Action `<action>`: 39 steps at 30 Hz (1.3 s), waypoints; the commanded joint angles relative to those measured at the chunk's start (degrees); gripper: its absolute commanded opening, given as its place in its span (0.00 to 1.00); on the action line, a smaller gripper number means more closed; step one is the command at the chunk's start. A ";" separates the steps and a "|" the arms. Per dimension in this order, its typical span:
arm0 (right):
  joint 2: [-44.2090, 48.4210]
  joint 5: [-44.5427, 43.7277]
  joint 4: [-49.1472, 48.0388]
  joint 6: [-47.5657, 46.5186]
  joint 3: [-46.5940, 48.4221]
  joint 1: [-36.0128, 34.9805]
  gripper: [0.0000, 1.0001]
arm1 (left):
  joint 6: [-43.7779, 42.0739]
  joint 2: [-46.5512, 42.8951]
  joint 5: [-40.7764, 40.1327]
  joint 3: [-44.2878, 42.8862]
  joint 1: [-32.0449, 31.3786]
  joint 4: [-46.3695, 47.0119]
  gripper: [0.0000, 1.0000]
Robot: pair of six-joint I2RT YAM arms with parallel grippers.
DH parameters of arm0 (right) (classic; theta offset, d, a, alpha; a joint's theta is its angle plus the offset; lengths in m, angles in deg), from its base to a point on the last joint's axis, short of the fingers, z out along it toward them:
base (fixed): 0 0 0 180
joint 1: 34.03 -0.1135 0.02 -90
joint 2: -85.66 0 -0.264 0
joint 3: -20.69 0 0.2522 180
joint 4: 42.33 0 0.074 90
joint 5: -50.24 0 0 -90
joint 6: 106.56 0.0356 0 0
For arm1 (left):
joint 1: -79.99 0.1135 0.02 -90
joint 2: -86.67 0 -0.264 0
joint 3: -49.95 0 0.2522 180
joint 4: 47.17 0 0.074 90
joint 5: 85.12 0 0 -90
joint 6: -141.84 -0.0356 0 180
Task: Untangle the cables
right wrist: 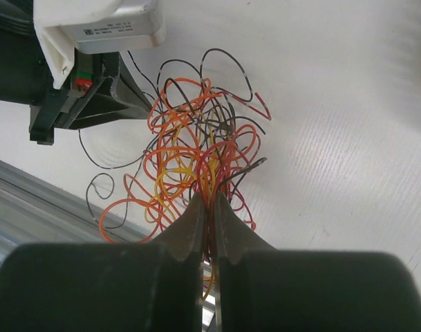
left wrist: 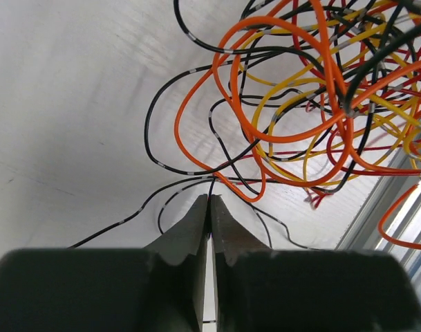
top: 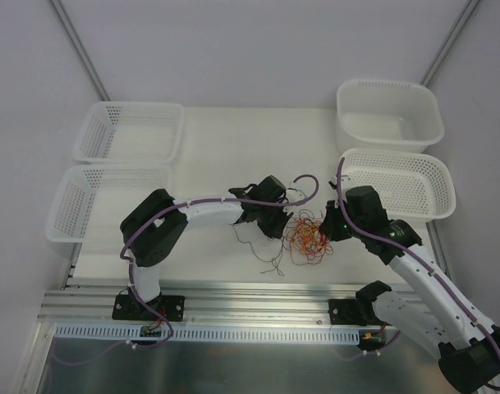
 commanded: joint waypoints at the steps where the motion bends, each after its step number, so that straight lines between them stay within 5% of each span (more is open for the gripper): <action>1: 1.67 -0.76 -0.40 0.80 -0.20 -0.34 0.01 | -1.07 -1.76 -0.66 0.15 -0.58 1.96 0.00; 8: 2.73 -6.62 2.24 0.97 -0.38 -0.25 0.01 | 3.83 -13.00 -5.05 6.03 4.68 1.96 0.00; 18: 4.31 -14.99 9.00 5.80 -0.99 1.24 0.01 | 12.81 -44.11 -11.81 17.64 24.72 -2.42 0.00; 30: 5.01 -20.09 13.14 6.16 1.03 2.73 0.01 | 10.27 -51.52 -41.25 -0.71 39.31 -26.76 0.00; 36: 6.60 -21.41 14.89 7.74 0.85 4.58 0.01 | 9.91 -48.80 -46.53 -9.51 41.78 -30.99 0.00; 39: 6.77 -19.75 14.81 7.39 1.29 4.93 0.01 | 10.35 -48.35 -41.56 -11.71 42.05 -31.44 0.00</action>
